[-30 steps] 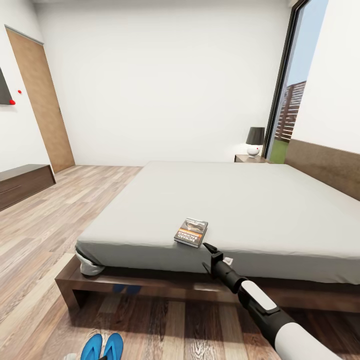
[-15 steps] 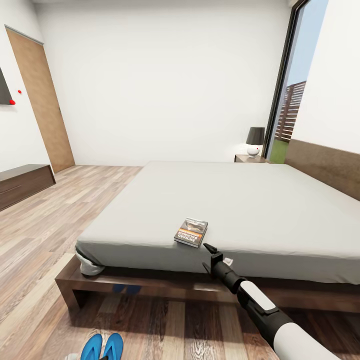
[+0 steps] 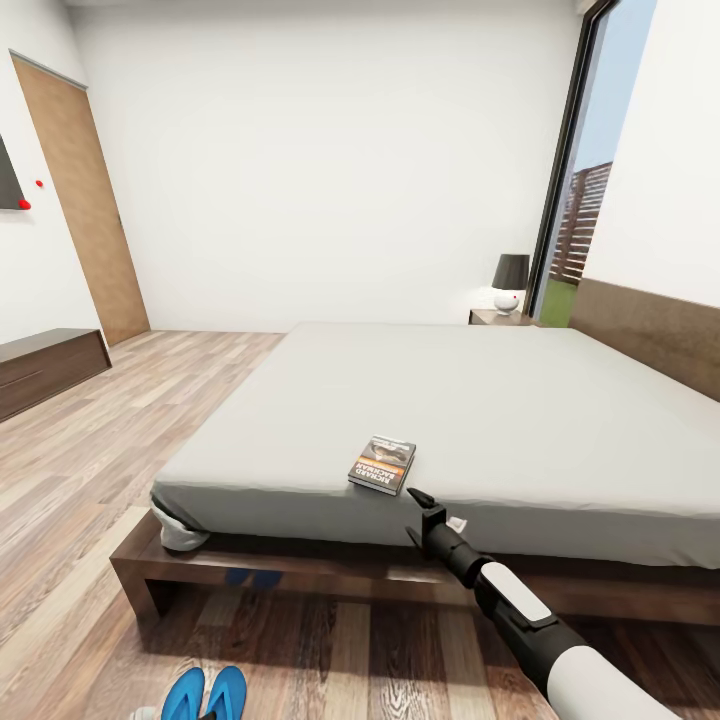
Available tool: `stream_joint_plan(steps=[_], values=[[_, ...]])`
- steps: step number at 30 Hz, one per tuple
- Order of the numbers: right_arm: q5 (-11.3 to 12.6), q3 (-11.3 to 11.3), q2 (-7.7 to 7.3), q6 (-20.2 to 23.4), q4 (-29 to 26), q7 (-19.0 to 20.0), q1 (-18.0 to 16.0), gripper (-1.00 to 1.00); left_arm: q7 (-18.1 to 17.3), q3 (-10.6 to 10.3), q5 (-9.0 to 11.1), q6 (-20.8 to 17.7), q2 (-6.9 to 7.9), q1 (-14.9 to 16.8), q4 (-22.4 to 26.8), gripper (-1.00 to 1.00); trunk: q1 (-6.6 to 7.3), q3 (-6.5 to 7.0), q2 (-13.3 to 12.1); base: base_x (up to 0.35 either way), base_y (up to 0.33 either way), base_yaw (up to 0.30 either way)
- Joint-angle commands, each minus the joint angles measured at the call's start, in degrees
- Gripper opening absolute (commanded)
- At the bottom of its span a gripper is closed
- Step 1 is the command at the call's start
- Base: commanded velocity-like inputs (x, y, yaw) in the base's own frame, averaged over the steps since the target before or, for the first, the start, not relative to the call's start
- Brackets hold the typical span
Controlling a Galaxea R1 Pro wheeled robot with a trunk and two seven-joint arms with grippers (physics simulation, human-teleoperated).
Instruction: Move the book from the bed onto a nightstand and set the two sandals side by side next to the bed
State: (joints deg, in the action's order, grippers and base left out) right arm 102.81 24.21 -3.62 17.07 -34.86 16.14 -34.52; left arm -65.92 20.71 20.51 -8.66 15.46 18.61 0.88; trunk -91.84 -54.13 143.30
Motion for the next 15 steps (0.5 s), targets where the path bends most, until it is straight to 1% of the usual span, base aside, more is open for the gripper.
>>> stream_joint_plan(steps=[1,15], values=[[0.5,0.3,-0.07,0.0,0.0,0.2,-0.1,1.0,-0.2,0.3,-0.1,-0.6,0.01,0.0,0.0,1.0,0.01,-0.06,0.0,0.0,0.0,0.0],[0.5,0.3,-0.07,-0.1,0.1,0.2,-0.1,1.0,-0.2,0.3,-0.1,-0.8,0.01,0.0,0.0,1.0,0.01,-0.06,0.0,0.001,0.0,0.0]])
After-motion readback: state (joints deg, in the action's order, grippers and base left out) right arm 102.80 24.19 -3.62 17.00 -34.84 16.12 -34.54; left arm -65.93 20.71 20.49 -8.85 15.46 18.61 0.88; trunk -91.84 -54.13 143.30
